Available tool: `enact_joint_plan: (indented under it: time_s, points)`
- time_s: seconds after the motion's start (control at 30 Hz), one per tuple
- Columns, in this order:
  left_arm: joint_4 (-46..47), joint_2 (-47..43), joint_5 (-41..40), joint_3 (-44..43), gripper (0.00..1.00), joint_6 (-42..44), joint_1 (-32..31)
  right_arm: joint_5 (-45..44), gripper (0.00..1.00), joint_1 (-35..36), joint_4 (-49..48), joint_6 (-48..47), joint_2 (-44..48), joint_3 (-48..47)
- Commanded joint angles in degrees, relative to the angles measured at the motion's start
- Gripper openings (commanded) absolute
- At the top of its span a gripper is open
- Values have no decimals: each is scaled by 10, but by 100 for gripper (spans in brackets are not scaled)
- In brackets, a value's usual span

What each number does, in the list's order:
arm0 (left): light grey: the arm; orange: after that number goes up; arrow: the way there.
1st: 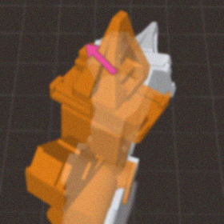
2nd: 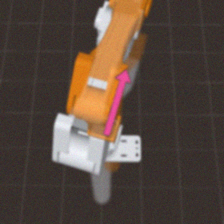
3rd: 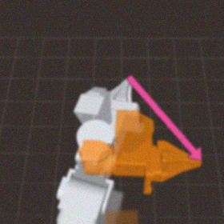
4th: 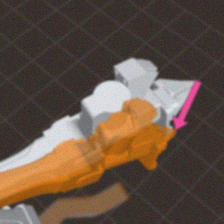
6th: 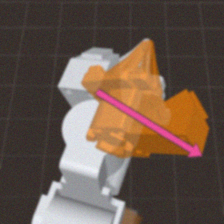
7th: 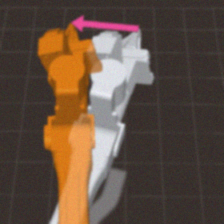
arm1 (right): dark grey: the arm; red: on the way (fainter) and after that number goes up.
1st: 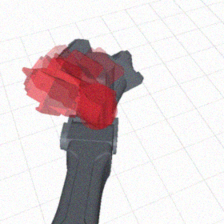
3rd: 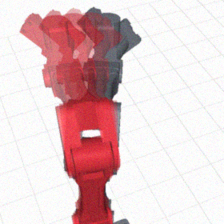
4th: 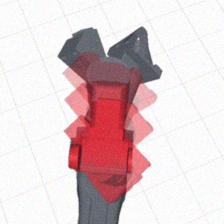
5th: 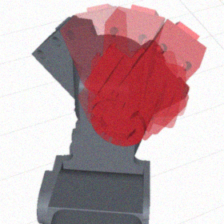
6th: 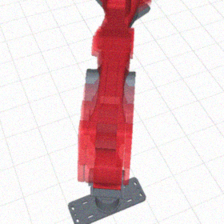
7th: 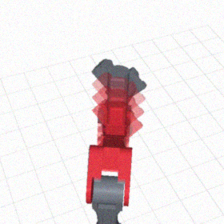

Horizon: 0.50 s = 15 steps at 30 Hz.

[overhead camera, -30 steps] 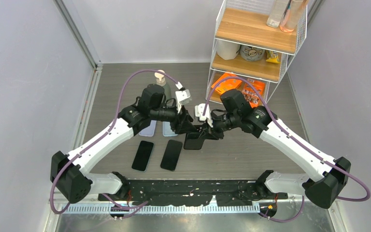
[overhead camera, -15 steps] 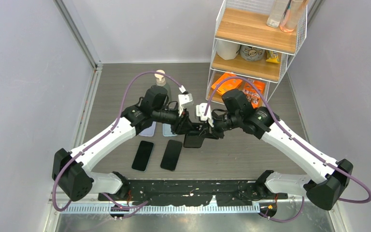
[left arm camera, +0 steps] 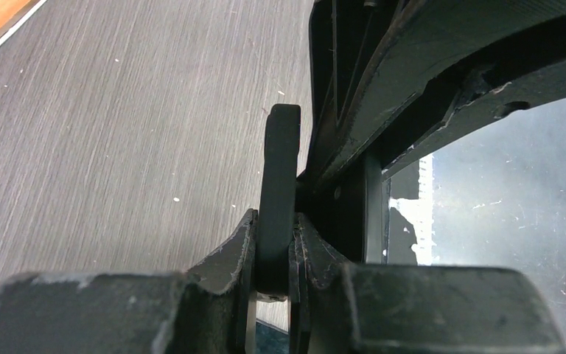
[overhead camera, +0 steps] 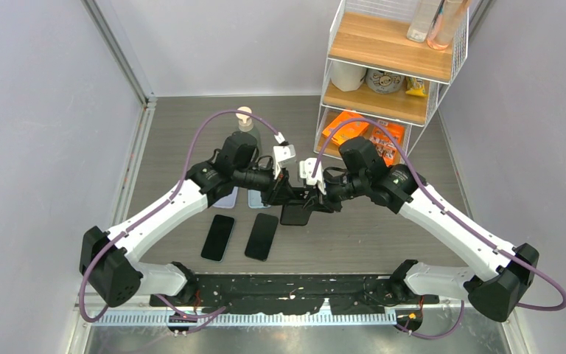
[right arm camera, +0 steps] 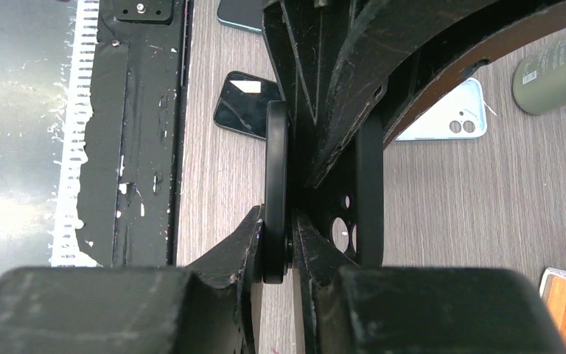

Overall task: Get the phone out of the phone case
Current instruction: Remove the phone case from the phone.

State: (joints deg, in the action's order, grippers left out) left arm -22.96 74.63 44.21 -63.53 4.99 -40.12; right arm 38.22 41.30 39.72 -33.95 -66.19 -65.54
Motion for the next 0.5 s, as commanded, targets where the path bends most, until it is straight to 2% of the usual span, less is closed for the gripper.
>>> enact_joint_plan:
  time_s: [0.0,0.47]
  points:
    - [-13,6,-42,-7,0,-1,5,42,5,0,-67,-12,35,-16]
    - [-4,20,-60,-21,0,-6,36,65,5,0,-52,-19,56,-6]
